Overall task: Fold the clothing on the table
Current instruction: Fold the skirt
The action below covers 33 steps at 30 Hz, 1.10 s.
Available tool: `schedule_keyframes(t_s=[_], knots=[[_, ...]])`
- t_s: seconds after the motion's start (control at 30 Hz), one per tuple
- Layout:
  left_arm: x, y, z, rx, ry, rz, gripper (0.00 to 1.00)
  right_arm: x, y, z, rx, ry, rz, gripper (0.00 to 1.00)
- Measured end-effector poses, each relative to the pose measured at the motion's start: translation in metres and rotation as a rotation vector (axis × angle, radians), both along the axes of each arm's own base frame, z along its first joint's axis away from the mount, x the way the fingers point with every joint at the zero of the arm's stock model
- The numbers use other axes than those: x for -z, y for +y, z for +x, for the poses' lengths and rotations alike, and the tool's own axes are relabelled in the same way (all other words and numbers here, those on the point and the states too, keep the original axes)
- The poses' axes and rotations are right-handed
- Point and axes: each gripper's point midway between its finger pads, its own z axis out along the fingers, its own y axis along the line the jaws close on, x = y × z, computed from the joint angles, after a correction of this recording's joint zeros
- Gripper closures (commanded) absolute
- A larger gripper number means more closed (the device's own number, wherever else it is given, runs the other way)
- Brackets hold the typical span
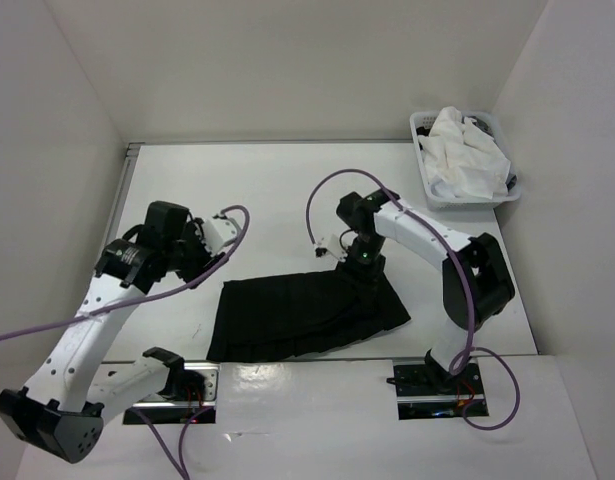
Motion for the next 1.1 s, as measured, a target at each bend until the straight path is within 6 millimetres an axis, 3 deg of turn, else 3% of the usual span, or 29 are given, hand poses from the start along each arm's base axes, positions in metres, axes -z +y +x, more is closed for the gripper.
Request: schedule_keyframes(t_s=[0.07,0.17,0.3,0.53,0.67,0.77,0.87,1.0,1.1], knots=[[-0.011,0.017,0.01,-0.099,-0.067,0.013,0.14,-0.012,0.008,0.017,0.006,-0.072,0.007,0.31],[-0.023,0.039,0.02,-0.227,-0.143,0.023,0.03,-0.033,0.025,0.034,-0.007,-0.178,0.016,0.3],[-0.039,0.065,0.023,-0.364,-0.218,0.016,0.01,-0.058,0.045,0.034,-0.034,-0.267,0.063,0.3],[-0.063,0.098,0.013,-0.523,-0.328,-0.009,0.0,-0.076,0.021,0.024,0.029,-0.316,0.085,0.3],[-0.068,0.106,0.012,-0.564,-0.352,-0.012,0.0,-0.083,0.026,0.021,0.051,-0.295,0.148,0.25],[-0.069,0.112,0.018,-0.615,-0.365,-0.019,0.0,-0.08,0.039,0.017,0.057,-0.228,0.189,0.02],[-0.066,0.117,0.029,-0.678,-0.359,-0.036,0.0,-0.067,0.064,0.014,0.067,-0.102,0.22,0.02],[-0.055,0.125,0.051,-0.774,-0.291,-0.075,0.0,-0.036,0.095,0.009,0.104,0.051,0.195,0.02],[-0.052,0.13,0.078,-0.84,-0.216,-0.149,0.0,-0.024,0.113,0.019,0.165,0.065,0.176,0.02]])
